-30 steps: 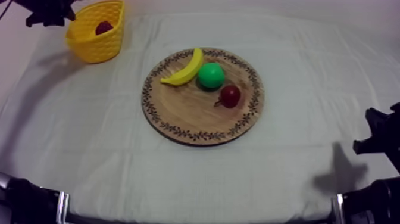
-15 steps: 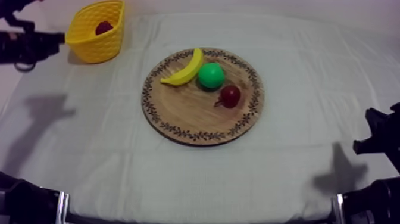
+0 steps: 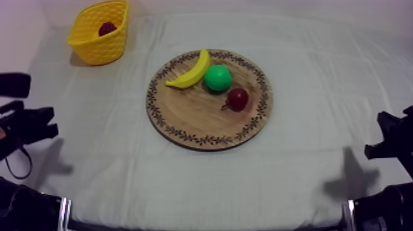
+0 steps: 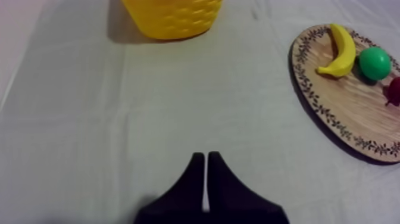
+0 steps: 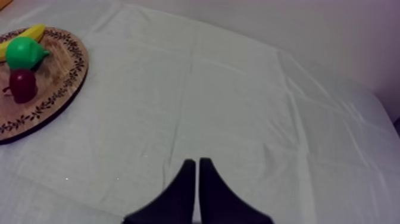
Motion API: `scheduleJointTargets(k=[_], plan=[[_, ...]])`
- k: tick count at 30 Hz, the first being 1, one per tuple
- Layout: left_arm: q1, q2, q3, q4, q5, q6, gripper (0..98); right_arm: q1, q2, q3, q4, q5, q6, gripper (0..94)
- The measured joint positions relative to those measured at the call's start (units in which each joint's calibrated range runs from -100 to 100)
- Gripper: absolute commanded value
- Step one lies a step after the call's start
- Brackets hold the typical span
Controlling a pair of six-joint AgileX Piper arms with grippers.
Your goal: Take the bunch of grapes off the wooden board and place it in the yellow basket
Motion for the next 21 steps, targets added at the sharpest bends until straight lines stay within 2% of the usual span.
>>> scheduleJointTargets(k=[5,12,17,21], plan=[[-0.34,-10.41,5.83,-1.36,1.21,1.15,0.0,0.0,0.0,0.0,0.0,0.0,0.0,0.3],[0.49,-19.27,6.65,-3.36,3.73,2.83,0.0,0.0,0.0,0.0,0.0,0.0,0.0,0.3],[0.29,-24.38,6.72,-3.66,3.98,2.89,0.0,0.0,0.0,0.0,0.0,0.0,0.0,0.3],[0.13,-28.42,7.22,-4.17,2.77,5.1,0.0,0.0,0.0,0.0,0.0,0.0,0.0,0.3]])
